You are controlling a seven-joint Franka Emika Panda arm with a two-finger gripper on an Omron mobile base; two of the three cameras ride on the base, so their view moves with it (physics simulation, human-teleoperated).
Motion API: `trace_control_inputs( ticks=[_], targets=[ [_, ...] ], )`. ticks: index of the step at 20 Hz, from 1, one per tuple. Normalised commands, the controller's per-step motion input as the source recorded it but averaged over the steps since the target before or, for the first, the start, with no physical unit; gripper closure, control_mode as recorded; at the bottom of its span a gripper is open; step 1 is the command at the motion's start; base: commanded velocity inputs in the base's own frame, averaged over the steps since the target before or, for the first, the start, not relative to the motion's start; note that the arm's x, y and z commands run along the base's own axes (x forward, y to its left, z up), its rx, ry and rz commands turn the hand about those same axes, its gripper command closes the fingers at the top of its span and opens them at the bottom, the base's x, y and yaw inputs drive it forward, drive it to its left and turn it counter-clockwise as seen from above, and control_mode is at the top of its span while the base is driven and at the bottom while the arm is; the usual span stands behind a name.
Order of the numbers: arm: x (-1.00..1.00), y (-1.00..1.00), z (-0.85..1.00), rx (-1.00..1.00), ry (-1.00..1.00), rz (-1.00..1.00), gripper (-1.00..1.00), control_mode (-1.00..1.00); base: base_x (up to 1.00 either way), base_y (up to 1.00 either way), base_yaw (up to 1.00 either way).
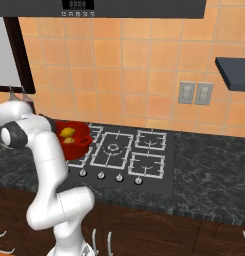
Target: Put the squash and lemon in the pot. Retrieve the spatula and lightly stir the vegetables in the pot.
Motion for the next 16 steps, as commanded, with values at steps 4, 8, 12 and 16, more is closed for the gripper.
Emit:
trace_control_inputs(
  ticks=[4, 8, 12, 16],
  targets=[
    [0.03, 0.22, -0.03, 0.00, 0.02, 0.00, -1.00, -1.00, 0.00, 0.00, 0.00],
    [0.09, 0.23, -0.14, 0.00, 0.02, 0.00, -1.00, -1.00, 0.00, 0.00, 0.00],
    [0.10, 0.24, -0.29, 0.00, 0.00, 0.00, -1.00, -1.00, 0.00, 0.00, 0.00],
    [0.10, 0.22, -0.15, 0.00, 0.02, 0.00, -1.00, -1.00, 0.00, 0.00, 0.00]
  ],
)
